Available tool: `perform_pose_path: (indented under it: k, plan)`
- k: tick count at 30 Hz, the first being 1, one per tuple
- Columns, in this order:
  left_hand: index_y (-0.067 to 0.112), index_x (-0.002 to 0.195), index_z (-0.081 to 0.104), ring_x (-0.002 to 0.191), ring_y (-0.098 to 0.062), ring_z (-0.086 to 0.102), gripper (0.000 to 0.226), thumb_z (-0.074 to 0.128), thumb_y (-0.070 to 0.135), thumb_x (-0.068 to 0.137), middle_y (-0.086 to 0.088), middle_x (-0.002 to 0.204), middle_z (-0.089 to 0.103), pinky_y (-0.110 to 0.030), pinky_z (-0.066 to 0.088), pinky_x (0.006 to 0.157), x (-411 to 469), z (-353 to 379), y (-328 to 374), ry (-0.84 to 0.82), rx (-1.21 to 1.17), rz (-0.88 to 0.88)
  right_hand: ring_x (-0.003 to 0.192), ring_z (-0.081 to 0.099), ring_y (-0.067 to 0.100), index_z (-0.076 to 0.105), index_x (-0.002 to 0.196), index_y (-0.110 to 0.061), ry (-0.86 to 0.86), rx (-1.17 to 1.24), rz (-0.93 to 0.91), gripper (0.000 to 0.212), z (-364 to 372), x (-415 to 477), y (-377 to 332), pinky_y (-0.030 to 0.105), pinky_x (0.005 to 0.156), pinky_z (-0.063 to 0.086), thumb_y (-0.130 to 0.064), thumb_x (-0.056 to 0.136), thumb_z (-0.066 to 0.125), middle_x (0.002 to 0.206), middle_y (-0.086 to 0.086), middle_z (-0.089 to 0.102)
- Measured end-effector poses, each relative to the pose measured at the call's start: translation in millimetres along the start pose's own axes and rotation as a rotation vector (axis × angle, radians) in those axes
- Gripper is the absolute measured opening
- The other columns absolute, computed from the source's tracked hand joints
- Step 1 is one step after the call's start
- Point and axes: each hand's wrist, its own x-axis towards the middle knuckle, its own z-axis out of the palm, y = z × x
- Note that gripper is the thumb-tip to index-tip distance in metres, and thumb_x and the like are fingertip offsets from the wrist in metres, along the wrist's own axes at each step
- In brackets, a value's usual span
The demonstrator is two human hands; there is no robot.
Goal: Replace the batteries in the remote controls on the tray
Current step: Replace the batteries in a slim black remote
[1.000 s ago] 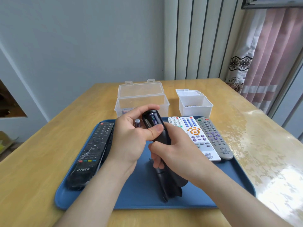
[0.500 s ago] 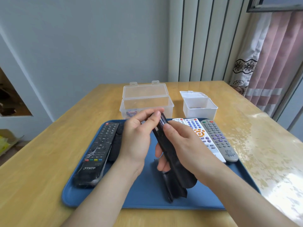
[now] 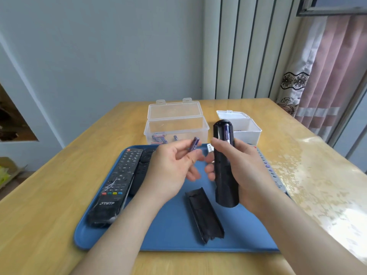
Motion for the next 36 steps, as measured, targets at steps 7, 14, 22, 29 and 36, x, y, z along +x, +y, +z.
perform_pose_path:
  k: [7, 14, 22, 29, 36]
  plan:
    - [0.028, 0.119, 0.062, 0.093, -0.008, 0.057, 0.032, 0.038, 0.03, 0.098, 0.004, 0.098, 0.062, -0.024, 0.044, 0.083, -6, 6, -3, -0.115, 0.409, 0.281, 0.068, 0.07, 0.015, 0.068, 0.096, 0.0, 0.028, 0.013, -0.056, 0.015, -3, 0, 2, 0.024, 0.057, 0.054, -0.006, 0.084, 0.074, 0.078, 0.01, 0.069]
    - [0.023, 0.089, 0.057, 0.081, -0.012, 0.067, 0.02, 0.072, 0.011, 0.084, 0.001, 0.086, 0.07, -0.029, 0.053, 0.073, -2, 9, -1, 0.16, -0.054, 0.146, 0.06, 0.067, 0.014, 0.066, 0.092, -0.004, -0.013, 0.045, -0.047, 0.017, 1, -1, 4, 0.02, 0.058, 0.052, 0.002, 0.079, 0.075, 0.072, 0.005, 0.066]
    - [0.015, 0.086, 0.062, 0.074, -0.015, 0.07, 0.02, 0.075, 0.002, 0.078, 0.0, 0.077, 0.073, -0.026, 0.056, 0.072, -5, 6, 11, 0.275, -0.287, 0.224, 0.08, 0.068, 0.014, 0.068, 0.098, -0.011, -0.097, -0.082, -0.079, 0.01, 5, -4, 6, 0.028, 0.058, 0.054, -0.01, 0.087, 0.068, 0.081, 0.01, 0.068]
    - [0.023, 0.086, 0.065, 0.079, -0.009, 0.071, 0.028, 0.074, -0.002, 0.078, 0.006, 0.084, 0.073, -0.017, 0.053, 0.068, -12, 13, 18, 0.293, -0.148, 0.38, 0.077, 0.061, 0.016, 0.067, 0.093, -0.023, -0.204, -0.273, -0.122, 0.024, 8, -5, 8, 0.029, 0.059, 0.055, -0.006, 0.078, 0.059, 0.091, 0.025, 0.059]
    - [0.034, 0.087, 0.061, 0.08, -0.015, 0.061, 0.023, 0.075, 0.019, 0.078, 0.011, 0.088, 0.059, -0.024, 0.054, 0.068, -2, 3, 7, 0.383, 0.093, 0.414, 0.074, 0.056, 0.019, 0.063, 0.092, -0.02, -0.19, -0.342, -0.159, 0.027, 10, -6, 12, 0.029, 0.059, 0.054, -0.016, 0.066, 0.054, 0.088, 0.024, 0.055]
